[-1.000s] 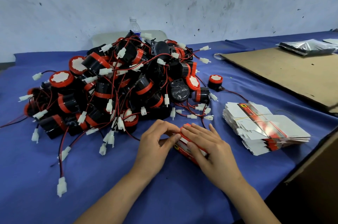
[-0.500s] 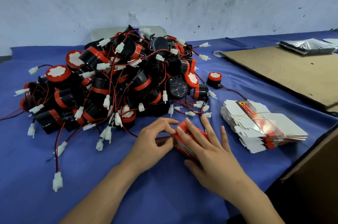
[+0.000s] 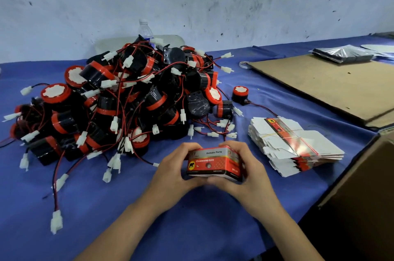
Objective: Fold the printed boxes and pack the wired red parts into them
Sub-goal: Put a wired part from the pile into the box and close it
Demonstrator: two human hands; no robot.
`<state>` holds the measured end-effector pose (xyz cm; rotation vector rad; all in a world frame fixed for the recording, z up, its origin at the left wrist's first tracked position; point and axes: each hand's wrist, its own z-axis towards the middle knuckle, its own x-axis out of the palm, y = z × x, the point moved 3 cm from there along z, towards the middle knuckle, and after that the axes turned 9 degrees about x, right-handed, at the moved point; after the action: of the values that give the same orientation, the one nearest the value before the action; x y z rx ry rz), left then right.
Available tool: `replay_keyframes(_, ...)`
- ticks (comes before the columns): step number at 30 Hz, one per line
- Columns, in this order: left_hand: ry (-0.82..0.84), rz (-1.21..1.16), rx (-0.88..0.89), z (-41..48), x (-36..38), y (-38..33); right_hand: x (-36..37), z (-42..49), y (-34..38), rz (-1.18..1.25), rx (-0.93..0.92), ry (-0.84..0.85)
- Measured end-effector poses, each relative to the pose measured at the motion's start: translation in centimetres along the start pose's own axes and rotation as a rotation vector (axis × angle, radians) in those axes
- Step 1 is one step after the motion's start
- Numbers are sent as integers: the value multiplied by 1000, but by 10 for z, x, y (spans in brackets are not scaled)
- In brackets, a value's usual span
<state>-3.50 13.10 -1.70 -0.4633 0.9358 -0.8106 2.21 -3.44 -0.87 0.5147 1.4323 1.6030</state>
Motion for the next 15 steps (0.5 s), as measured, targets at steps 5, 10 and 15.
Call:
replay_keyframes(5, 2, 9, 44, 3, -4, -3, -2, 3, 4, 2, 24, 7)
replay_keyframes(10, -17, 10, 39, 3, -5, -1, -9, 10, 12, 3, 72, 104)
replay_keyframes(15, -82, -223, -68, 3, 2, 5, -19, 16, 13, 299, 123, -2)
